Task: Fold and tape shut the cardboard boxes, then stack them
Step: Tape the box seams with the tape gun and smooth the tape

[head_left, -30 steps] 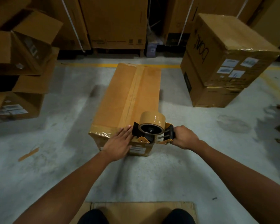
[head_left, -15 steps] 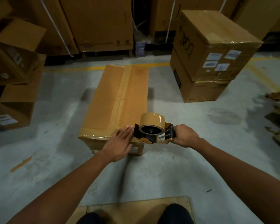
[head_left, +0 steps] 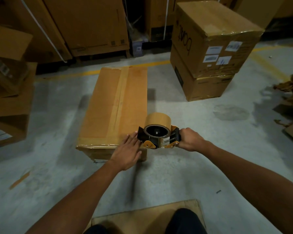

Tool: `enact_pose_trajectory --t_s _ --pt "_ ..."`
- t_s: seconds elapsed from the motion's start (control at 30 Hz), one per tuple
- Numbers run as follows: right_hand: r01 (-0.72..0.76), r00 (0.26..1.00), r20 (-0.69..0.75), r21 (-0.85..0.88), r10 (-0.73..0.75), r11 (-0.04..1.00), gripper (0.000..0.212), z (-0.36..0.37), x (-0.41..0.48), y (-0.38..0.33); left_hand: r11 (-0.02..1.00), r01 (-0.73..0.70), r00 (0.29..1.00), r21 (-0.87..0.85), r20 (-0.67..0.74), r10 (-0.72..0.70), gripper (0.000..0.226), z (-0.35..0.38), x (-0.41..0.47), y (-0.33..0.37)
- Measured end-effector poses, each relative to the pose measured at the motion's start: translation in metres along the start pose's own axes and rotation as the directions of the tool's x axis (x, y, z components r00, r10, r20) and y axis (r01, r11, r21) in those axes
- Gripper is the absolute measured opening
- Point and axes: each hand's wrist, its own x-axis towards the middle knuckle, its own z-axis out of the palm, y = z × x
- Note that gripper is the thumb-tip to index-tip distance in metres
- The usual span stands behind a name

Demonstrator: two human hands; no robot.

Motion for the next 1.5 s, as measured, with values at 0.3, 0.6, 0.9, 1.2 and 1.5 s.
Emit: enact_pose_trajectory --t_s 0.3,0.6,0.9,1.2,1.5 --pt "-0.055 0.998 -0.022 0.061 0.056 0.997 0.033 0.006 -0.008 -0.003 0.999 0.039 0.999 0.029 0.000 -0.039 0.081 0.003 0.003 0.002" --pt "-0.053 0.999 0.004 -0.045 0.053 0.998 0.028 -0.009 -0.005 -0.007 1.000 0.025 1.000 0.007 0.009 -0.025 0.065 0.005 0.004 0.001" --pt "-0.016 1.000 -0.027 -0.290 0.009 0.957 0.024 -0.025 -0.001 -0.022 0.990 0.026 0.999 -0.135 -0.033 -0.031 0.073 0.009 0.003 -0.002" --pt "0.009 1.000 -0.009 -0.395 -0.013 0.919 0.013 -0.048 -0.013 -0.043 0.896 0.176 0.984 -0.409 0.045 -0.172 0.078 -0.012 0.014 0.015" --pt "0.014 1.000 0.012 -0.432 -0.009 0.902 0.009 -0.054 -0.016 -0.070 0.909 0.208 0.977 -0.362 0.119 -0.176 0.076 -0.011 0.011 0.005"
